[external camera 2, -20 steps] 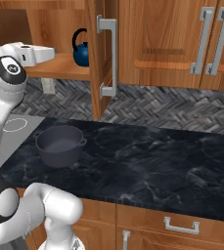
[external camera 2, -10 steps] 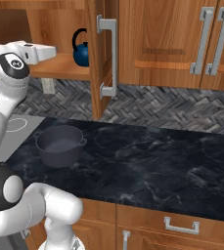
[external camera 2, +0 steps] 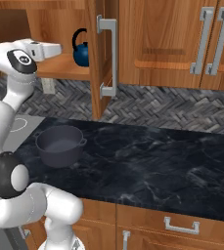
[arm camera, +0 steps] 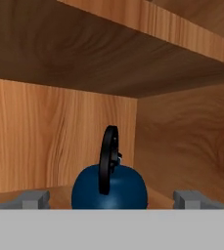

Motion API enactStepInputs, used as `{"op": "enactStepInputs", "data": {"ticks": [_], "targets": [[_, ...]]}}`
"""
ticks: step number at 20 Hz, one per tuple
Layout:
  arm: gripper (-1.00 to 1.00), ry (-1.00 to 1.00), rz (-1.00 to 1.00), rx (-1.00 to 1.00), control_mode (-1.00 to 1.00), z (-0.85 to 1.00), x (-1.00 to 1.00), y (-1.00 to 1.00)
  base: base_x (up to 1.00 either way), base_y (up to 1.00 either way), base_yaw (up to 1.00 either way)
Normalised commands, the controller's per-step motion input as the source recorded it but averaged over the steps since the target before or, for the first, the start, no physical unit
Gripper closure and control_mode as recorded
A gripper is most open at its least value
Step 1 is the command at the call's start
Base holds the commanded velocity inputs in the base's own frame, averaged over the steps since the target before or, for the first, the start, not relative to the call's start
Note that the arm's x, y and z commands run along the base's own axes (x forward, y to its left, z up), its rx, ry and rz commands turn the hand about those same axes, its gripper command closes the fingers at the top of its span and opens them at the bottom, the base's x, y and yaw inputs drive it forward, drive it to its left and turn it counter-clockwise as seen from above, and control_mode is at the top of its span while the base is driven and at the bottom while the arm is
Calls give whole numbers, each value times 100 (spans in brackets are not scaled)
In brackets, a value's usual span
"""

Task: Pick the kettle from the cabinet and place it on a stove burner. Then pick the pot from the counter and place it on another stove burner. Finally, turn both burners on.

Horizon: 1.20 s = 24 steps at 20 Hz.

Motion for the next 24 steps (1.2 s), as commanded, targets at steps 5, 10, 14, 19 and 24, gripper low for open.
{"op": "enactStepInputs", "data": {"ticks": [5,10,14,19,24], "targets": [[-100,0,0,0,-100,0,29,0,0,0,0],[-100,0,0,0,-100,0,23,-5,0,0,0],[-100,0,0,0,-100,0,21,-16,0,0,0],[-100,0,0,0,-100,0,21,-7,0,0,0],[-100,0,0,0,-100,0,27,0,0,0,0]]}}
